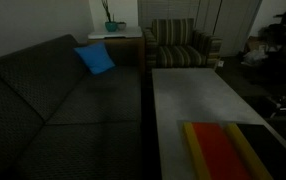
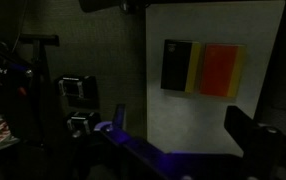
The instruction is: Open the black book
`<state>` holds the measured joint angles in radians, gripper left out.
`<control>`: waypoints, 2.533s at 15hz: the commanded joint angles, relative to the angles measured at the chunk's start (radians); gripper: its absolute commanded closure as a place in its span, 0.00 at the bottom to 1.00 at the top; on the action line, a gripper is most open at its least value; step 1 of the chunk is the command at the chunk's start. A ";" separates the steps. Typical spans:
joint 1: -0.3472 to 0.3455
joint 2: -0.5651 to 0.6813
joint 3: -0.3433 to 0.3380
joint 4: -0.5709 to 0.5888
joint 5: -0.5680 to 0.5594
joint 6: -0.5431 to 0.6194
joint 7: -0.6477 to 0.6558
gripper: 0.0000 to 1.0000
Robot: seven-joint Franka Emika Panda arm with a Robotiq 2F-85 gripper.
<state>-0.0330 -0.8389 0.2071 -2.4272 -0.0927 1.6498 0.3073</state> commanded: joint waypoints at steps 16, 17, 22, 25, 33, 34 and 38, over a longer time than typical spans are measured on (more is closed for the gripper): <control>0.012 0.003 -0.007 0.003 -0.006 -0.003 0.007 0.00; 0.012 0.003 -0.007 0.003 -0.006 -0.003 0.007 0.00; 0.012 0.003 -0.007 0.003 -0.006 -0.003 0.007 0.00; 0.016 0.005 -0.009 0.000 -0.003 0.004 0.001 0.00; 0.056 0.096 -0.095 -0.098 -0.007 0.252 -0.193 0.00; 0.056 0.128 -0.109 -0.110 -0.003 0.276 -0.214 0.00; 0.055 0.162 -0.130 -0.124 0.026 0.282 -0.233 0.00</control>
<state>0.0182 -0.6745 0.0786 -2.5535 -0.0626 1.9353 0.0699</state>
